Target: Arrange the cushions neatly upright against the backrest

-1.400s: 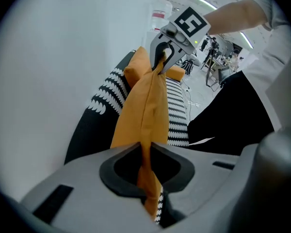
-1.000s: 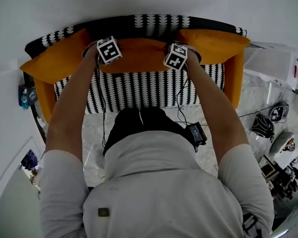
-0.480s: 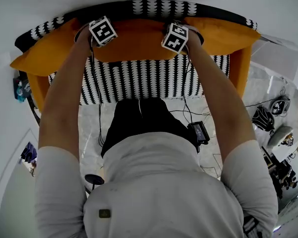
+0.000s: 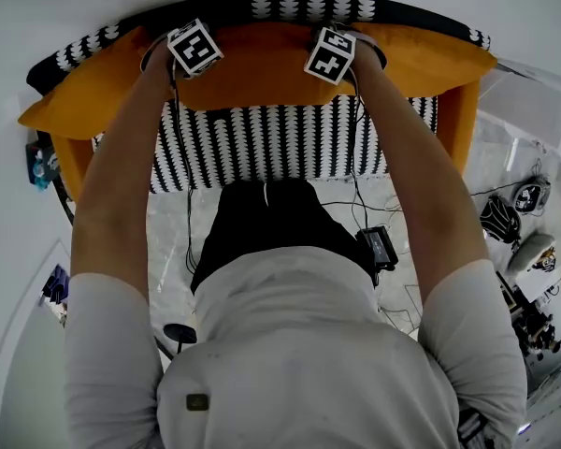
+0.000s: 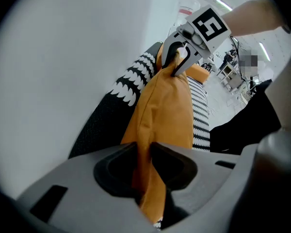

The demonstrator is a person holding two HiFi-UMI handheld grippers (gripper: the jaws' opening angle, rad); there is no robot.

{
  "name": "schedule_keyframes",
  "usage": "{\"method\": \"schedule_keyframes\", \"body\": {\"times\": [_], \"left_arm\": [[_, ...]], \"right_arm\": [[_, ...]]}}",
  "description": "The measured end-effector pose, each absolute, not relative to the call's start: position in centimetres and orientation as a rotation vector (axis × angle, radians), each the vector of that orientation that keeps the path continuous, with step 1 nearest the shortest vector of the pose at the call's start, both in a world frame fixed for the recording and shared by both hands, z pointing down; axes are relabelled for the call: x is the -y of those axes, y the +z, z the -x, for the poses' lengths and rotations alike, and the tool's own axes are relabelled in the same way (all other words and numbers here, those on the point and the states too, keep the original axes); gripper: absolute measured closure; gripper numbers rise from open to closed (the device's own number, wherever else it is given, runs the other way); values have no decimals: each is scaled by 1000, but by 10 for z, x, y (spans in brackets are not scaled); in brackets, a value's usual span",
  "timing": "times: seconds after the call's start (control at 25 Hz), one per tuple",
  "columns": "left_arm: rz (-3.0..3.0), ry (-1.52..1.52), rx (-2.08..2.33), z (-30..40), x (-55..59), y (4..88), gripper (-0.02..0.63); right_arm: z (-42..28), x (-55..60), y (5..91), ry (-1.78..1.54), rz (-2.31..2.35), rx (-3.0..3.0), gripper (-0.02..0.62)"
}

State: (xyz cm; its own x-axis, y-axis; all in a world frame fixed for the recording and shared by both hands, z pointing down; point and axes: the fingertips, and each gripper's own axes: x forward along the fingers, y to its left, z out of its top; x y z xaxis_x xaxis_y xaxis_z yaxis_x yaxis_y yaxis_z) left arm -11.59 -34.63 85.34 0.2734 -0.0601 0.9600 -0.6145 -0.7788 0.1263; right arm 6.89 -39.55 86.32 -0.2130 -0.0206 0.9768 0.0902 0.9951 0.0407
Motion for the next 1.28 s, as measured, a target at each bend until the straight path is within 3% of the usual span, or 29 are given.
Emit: {"method": "schedule_keyframes", "body": {"times": [0.24, 0.68, 1.04, 1.28], "left_arm": [[-2151, 1424, 712, 122, 350, 827, 453], [-2224, 1169, 1010, 141, 334, 721, 448], [-2370, 925, 1191, 130, 273, 618, 449], [-2403, 681, 1342, 126, 237, 540, 463]], "right_arm": [[-76, 399, 837, -94, -21, 1835, 390], [-93, 374, 746, 90, -336, 2046, 390], [-82, 323, 623, 100, -610, 2248, 393], [-70, 280, 533, 94, -798, 2393, 430]]}}
